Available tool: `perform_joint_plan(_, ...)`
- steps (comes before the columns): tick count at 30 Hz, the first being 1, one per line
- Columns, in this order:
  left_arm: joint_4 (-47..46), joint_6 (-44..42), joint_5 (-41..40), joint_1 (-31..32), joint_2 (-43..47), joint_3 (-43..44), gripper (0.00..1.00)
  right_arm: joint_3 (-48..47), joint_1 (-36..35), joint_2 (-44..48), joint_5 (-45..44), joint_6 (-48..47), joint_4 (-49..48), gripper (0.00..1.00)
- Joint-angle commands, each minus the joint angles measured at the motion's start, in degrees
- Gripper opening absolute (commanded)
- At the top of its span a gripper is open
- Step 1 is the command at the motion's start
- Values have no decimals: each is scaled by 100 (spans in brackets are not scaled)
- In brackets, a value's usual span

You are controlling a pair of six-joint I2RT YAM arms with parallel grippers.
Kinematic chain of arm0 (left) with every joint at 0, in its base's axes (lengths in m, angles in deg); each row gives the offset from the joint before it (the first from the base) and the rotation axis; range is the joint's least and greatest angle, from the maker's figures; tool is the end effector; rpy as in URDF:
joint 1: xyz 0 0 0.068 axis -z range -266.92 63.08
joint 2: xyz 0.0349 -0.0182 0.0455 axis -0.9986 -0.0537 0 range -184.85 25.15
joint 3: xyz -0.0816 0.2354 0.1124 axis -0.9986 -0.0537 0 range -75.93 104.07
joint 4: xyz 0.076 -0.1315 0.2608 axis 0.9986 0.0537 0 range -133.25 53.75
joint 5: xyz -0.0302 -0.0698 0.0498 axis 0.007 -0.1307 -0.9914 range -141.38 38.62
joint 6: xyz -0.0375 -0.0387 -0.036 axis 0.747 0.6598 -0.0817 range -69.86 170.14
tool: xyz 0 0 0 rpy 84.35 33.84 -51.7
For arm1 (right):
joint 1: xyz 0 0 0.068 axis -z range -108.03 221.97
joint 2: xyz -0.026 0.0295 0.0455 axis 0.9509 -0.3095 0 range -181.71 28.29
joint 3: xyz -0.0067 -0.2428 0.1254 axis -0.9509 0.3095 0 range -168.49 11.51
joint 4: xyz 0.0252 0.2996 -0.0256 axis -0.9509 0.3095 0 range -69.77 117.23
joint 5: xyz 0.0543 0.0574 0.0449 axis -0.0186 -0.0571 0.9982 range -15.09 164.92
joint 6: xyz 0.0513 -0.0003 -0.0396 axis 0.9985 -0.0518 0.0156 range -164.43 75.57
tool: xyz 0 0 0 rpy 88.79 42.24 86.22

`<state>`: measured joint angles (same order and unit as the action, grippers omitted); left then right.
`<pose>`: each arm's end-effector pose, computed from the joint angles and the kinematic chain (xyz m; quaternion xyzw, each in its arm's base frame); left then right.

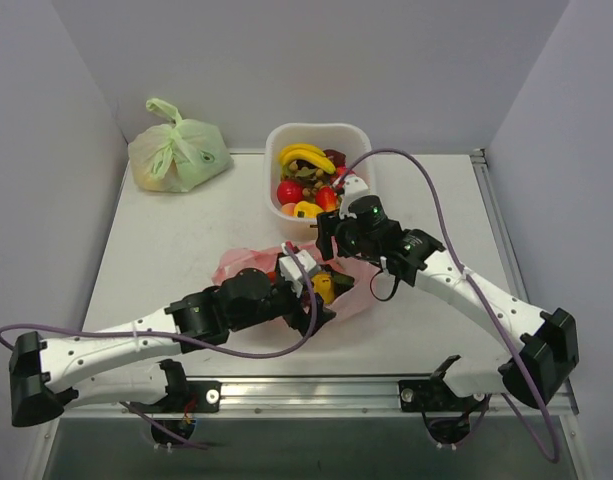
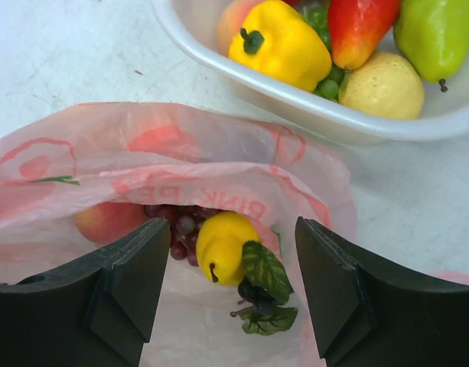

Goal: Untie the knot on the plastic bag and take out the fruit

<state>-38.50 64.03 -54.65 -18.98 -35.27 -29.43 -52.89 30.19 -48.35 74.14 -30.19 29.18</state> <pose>0.1157 -0.2780 0.2927 0.3542 0.7310 -0.3641 0.4556 0.2755 0.2452 0.3236 -0.1927 0.8023 0.2604 0.5014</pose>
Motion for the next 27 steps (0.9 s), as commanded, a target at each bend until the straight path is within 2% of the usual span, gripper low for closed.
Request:
perform_joint_plan(1,780,369,-1262,26,574,350,92,593,-32,158,-406,-18,529,66)
perform_joint_plan(6,1835,536,-2668,17,778,421,92,1368,-23,509,-678,228,651,65)
perform_joint_plan(12,2372,518,-3416,-9,655,369,92,2256,293,651,-951,527,775,63)
perform_joint_plan(17,2372,177,-3426,-184,347,465,92,2222,320,843,-749,440,819,63)
perform_joint_plan(23,2092,-342,-3198,-518,75,465,92,1634,109,1362,-748,307,1091,63)
perform_joint_plan(27,1731,-361,-2944,-755,127,202,91,1229,-591,1512,-1090,290,1284,63)
